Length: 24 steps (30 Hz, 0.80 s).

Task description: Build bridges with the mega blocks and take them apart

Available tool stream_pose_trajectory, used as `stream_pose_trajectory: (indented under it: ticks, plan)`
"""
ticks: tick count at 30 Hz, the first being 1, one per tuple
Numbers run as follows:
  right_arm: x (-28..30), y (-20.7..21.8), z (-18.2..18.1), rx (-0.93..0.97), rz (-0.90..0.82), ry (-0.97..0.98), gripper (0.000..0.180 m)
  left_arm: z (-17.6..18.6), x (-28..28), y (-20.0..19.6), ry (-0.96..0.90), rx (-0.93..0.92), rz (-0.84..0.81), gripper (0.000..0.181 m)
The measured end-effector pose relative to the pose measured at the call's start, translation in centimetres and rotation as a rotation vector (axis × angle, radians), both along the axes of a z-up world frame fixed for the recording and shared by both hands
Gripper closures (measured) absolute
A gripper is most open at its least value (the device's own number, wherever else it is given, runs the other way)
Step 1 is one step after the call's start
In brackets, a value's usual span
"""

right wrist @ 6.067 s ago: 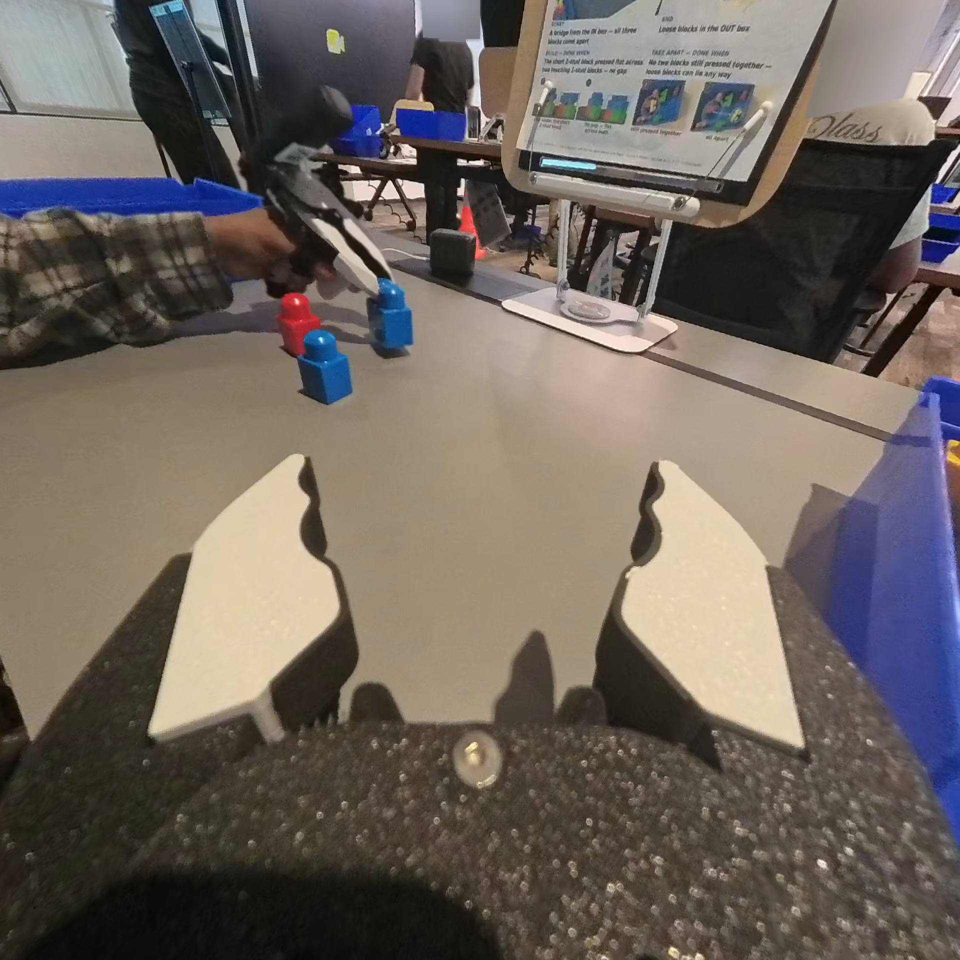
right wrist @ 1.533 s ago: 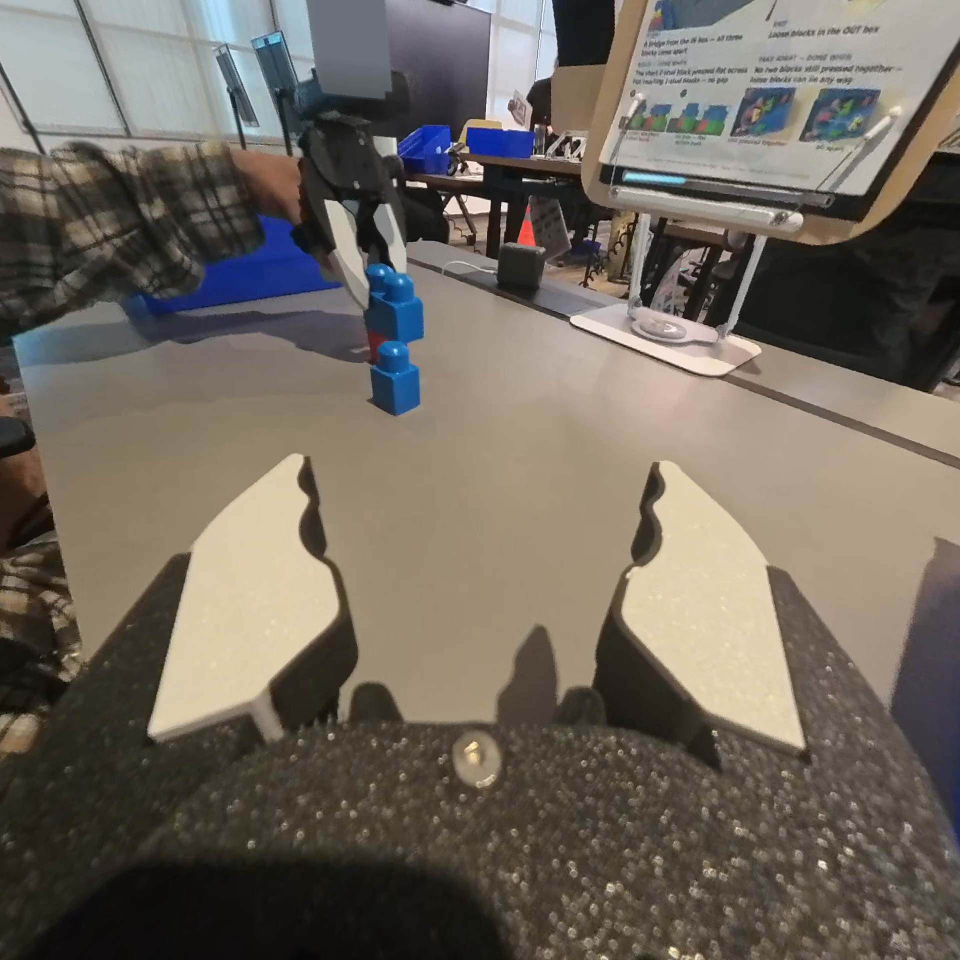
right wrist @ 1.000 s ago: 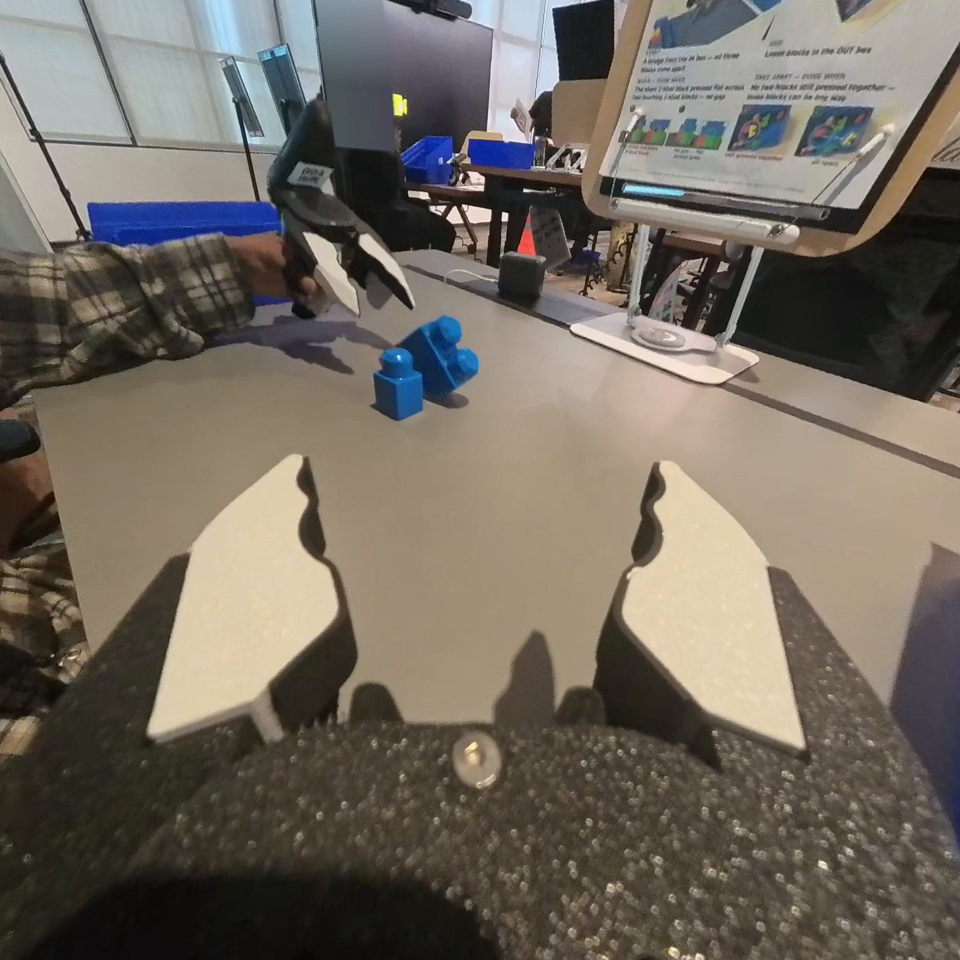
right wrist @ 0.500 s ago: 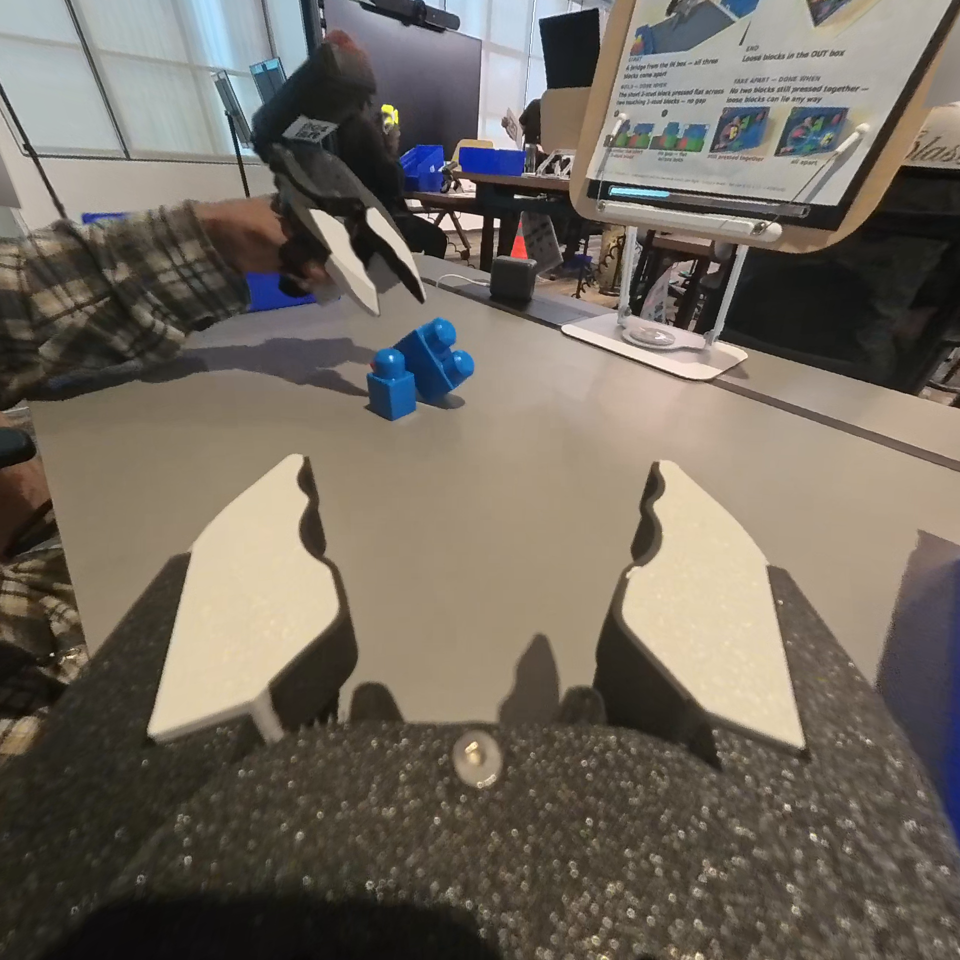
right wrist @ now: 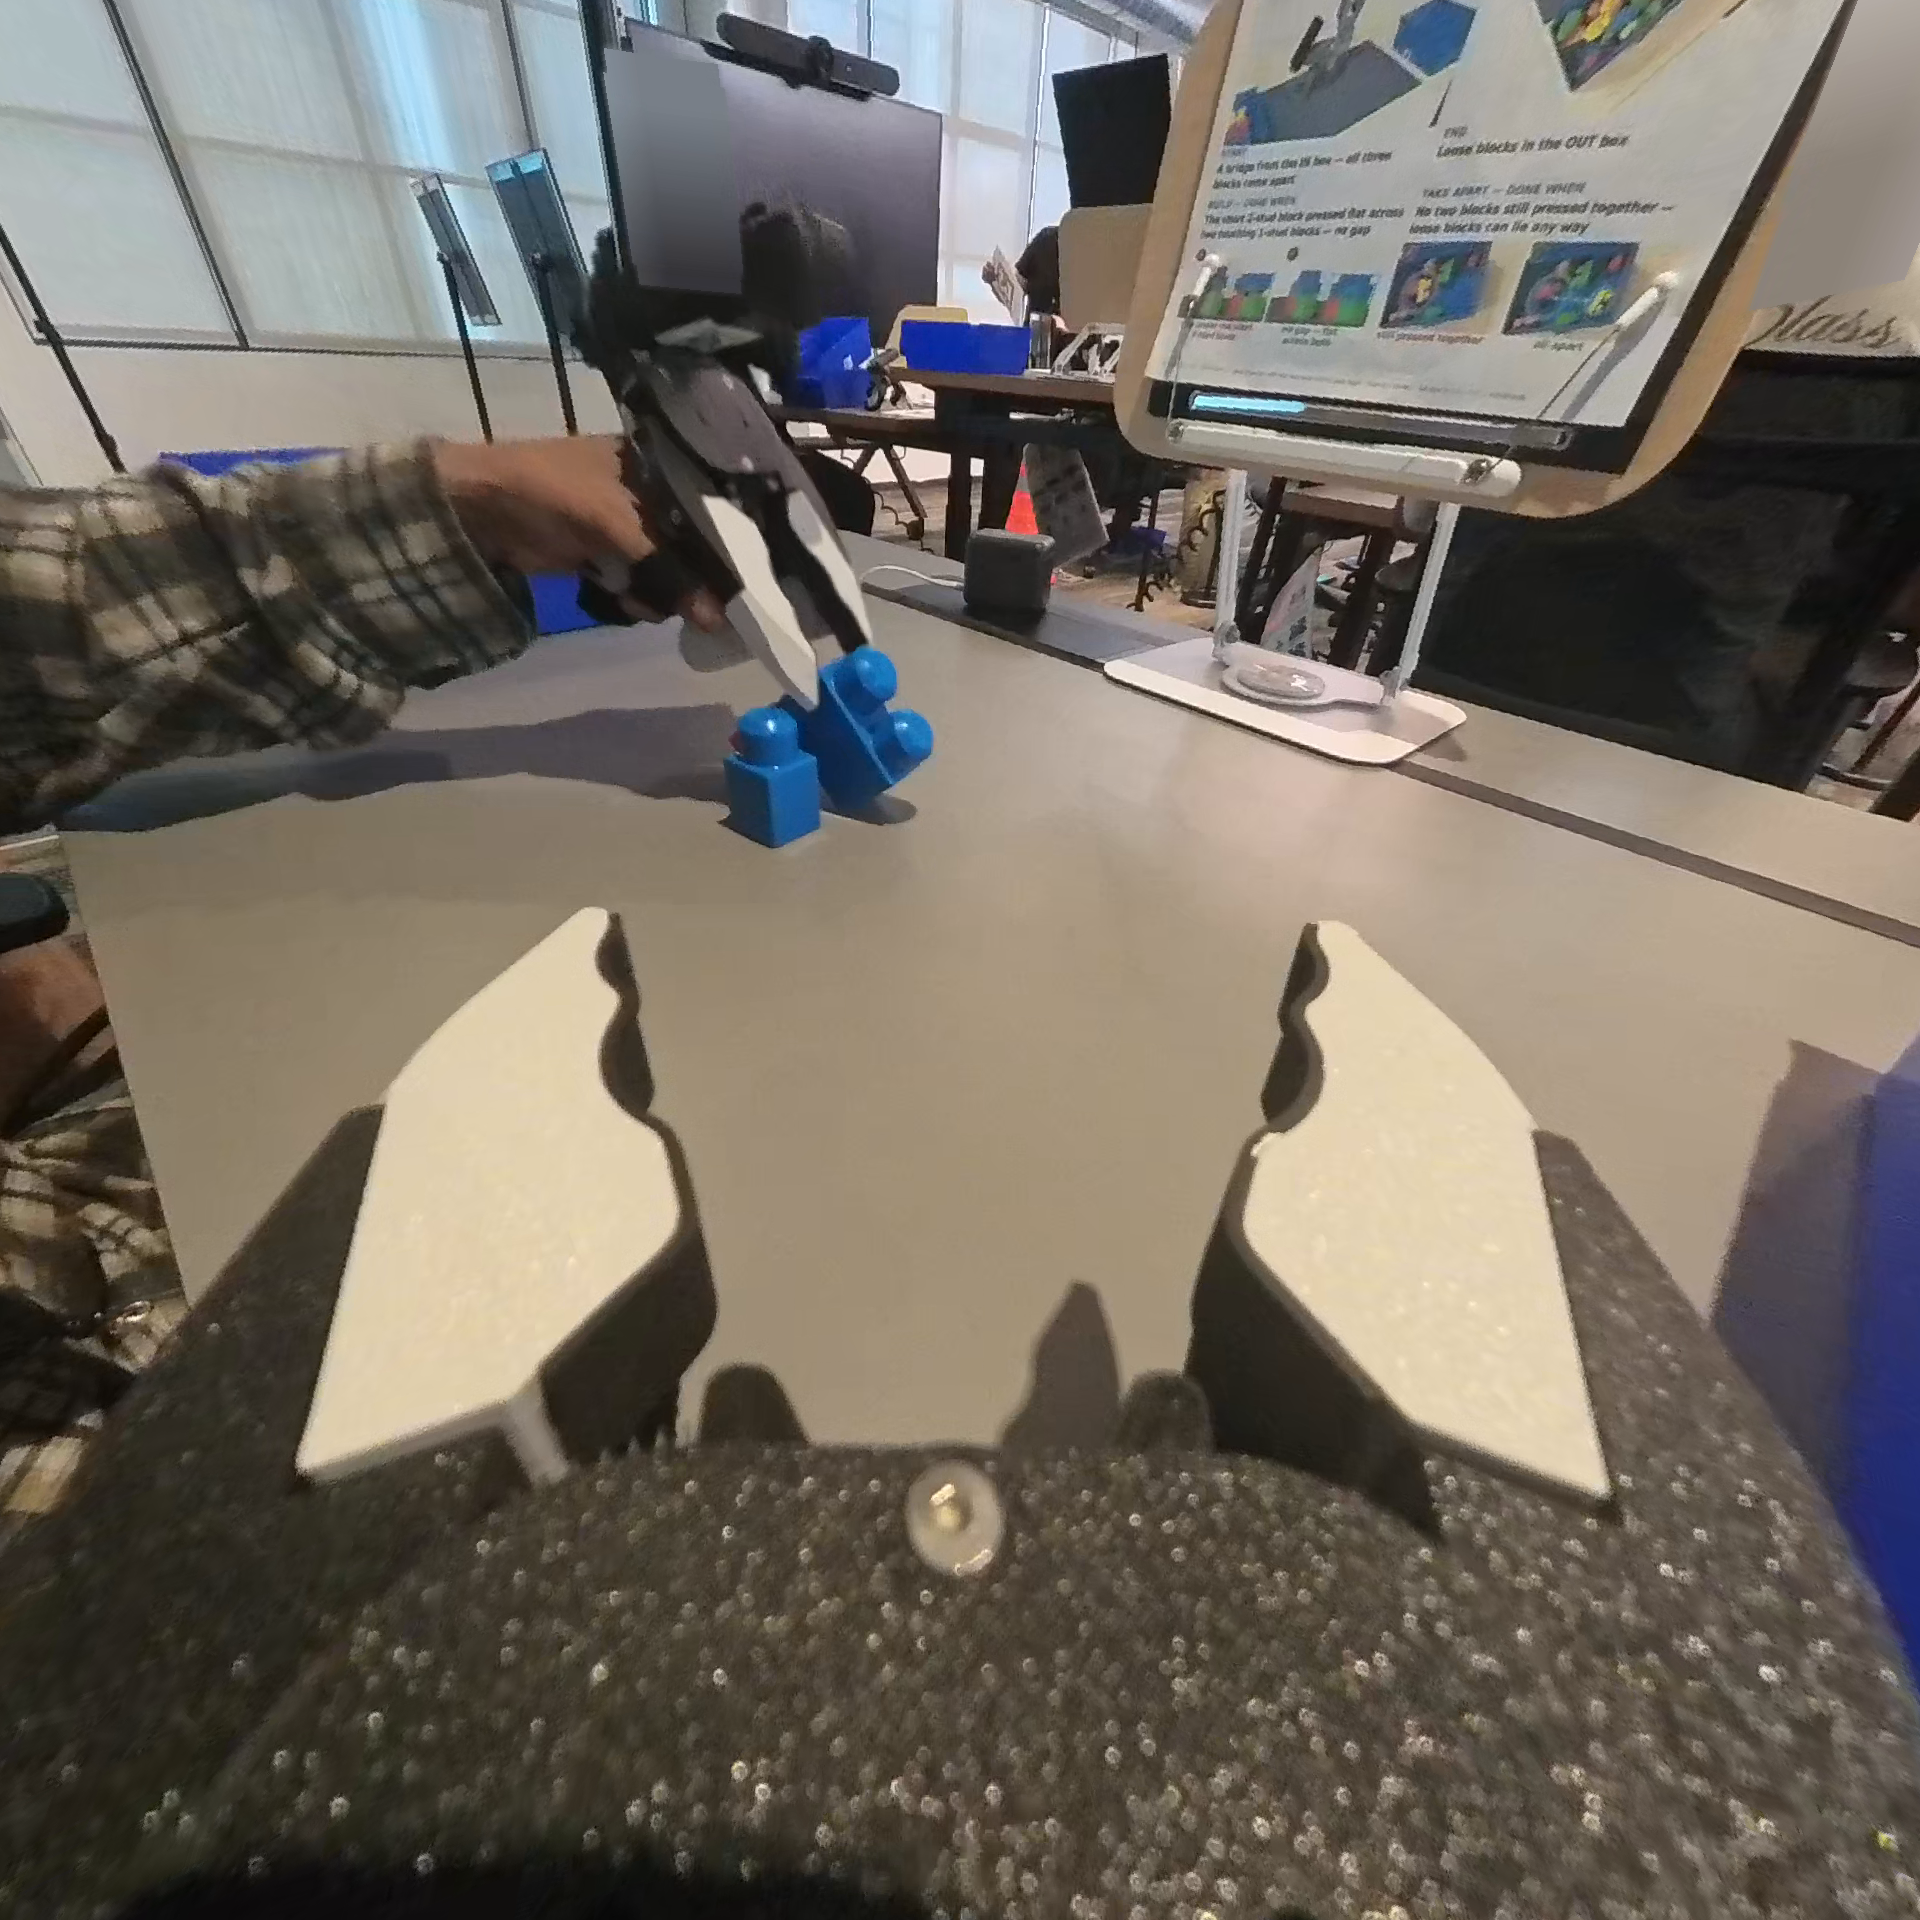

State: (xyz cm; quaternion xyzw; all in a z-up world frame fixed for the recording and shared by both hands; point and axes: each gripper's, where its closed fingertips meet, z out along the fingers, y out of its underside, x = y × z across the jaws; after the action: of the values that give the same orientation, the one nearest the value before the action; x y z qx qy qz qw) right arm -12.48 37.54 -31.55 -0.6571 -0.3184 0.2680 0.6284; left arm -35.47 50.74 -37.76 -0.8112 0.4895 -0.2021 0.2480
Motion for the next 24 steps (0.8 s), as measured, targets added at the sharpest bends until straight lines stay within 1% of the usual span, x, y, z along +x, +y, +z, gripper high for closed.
stream_pose_trajectory:
  ticks: [2, 5, 7, 10, 15, 18, 21, 22, 24]
  plan:
    - [-0.2, 0.0, -0.1, -0.006, 0.004, -0.004, 0.063, -0.5, 0.2, -0.1, -0.022, -0.027, -0.020, 0.145]
    - [-0.6, 0.2, -0.3, -0.014, 0.014, -0.009, 0.063, -0.3, 0.1, 0.4, -0.072, -0.032, -0.023, 0.145]
    - [-1.1, 0.4, -0.4, -0.025, 0.026, -0.015, 0.063, 0.5, 0.3, 0.4, -0.161, -0.063, -0.032, 0.145]
    - [-2.5, 0.9, -0.2, -0.030, 0.060, -0.031, 0.063, 3.8, 0.2, 0.9, -0.342, -0.065, -0.027, 0.145]
    - [-6.5, 2.7, -0.2, -0.056, 0.179, -0.065, 0.064, 10.9, -0.5, 1.4, -0.566, 0.090, -0.100, 0.145]
    - [-9.6, 4.4, -1.2, -0.084, 0.282, -0.114, 0.066, 14.5, -0.7, 0.7, -0.720, 0.134, -0.165, 0.145]
    - [-12.7, 6.2, -3.0, -0.106, 0.392, -0.206, 0.072, 16.7, -1.4, 0.2, -0.853, 0.154, -0.194, 0.145]
    - [-13.6, 6.6, -3.7, -0.114, 0.430, -0.236, 0.076, 17.3, -1.7, 0.1, -0.895, 0.156, -0.197, 0.145]
    - [-15.4, 7.5, -4.7, -0.130, 0.505, -0.272, 0.091, 18.0, -2.4, 0.1, -0.945, 0.146, -0.204, 0.145]
